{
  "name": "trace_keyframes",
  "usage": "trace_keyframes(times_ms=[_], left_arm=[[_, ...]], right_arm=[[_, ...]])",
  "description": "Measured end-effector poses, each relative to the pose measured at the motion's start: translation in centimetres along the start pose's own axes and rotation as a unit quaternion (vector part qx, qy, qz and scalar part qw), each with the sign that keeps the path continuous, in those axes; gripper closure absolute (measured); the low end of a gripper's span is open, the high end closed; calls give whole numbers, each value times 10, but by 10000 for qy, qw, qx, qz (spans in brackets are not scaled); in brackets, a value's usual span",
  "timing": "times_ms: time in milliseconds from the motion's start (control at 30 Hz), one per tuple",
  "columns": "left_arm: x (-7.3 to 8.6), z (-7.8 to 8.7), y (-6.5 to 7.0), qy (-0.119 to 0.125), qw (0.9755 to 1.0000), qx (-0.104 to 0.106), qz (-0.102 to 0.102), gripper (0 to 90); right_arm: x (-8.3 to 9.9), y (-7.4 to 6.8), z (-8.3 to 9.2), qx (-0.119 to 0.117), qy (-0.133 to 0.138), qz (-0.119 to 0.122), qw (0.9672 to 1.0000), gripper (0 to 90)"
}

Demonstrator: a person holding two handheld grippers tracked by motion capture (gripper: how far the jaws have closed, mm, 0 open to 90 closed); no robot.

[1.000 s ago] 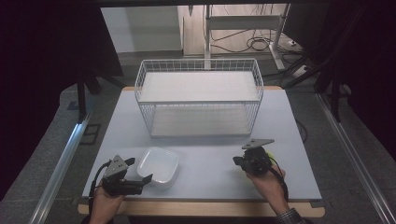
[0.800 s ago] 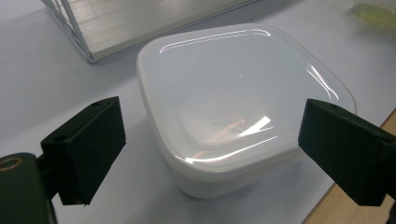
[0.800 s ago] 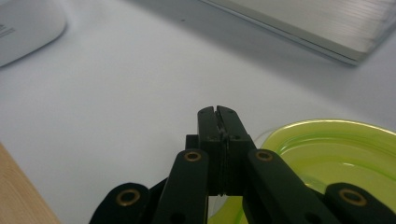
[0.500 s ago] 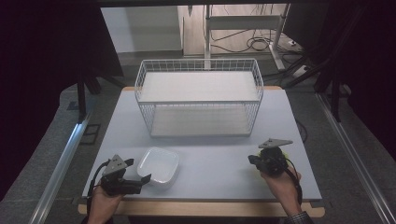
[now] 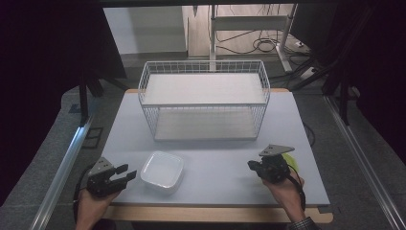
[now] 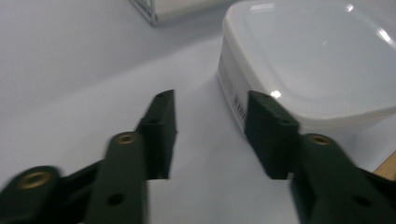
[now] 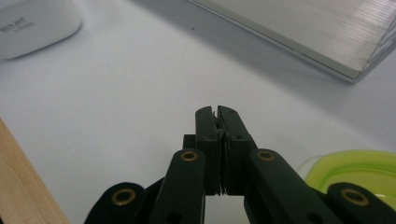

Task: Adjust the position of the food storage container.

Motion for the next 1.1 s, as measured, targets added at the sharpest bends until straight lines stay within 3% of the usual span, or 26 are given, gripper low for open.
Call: trace_keyframes(times_ms=[167,367,767,1100], left_arm=[[6,-12,6,-460,9989,96,-26,781],[4,-17,24,-592,9977,295,-157,865],[-5,-27,61,-619,9953,691,-287,863],[-17,-39,91,-584,9927,986,-363,859]], right_arm=[[-3,-6,0,-7,91,4,10000,881],[-3,-15,-4,-55,48,33,10000,877],[-3,-35,-11,-265,22,98,9996,872],[-1,-57,-27,-641,-95,70,9979,858]])
Point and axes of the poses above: each handheld gripper's, and its own axes: z roughly backward along the jaws, x roughly out of its underside, y roughly to its right, the point moved 7 cm from there along -z, roughly forward along the jaws, and after that the axes turned 10 degrees about -x, right-handed, at the moved point
